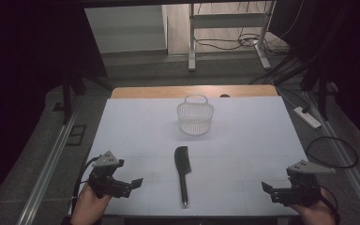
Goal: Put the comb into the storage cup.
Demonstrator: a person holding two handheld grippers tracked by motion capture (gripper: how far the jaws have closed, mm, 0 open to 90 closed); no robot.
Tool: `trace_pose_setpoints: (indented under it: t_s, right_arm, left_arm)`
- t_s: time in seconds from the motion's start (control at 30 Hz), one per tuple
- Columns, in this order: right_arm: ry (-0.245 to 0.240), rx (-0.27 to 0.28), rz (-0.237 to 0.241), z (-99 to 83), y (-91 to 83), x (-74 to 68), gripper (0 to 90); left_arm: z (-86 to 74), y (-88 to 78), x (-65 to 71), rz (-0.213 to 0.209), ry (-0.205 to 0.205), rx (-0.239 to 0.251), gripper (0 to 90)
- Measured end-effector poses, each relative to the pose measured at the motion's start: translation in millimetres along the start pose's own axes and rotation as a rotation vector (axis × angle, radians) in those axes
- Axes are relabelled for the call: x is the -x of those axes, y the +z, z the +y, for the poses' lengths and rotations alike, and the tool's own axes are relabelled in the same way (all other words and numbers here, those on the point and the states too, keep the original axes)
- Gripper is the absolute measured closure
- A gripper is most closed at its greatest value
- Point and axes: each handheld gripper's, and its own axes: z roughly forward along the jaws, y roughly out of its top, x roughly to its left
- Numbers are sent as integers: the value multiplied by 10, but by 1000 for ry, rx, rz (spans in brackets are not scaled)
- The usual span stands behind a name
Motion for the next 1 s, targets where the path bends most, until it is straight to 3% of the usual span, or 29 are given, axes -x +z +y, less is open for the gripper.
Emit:
trace_pose_setpoints:
  t_s: [1.0]
  right_arm:
    - [-5, -3, 5, 3, 5, -2, 0]
  left_arm:
    - [302, 364, 128, -51, 25, -73, 0]
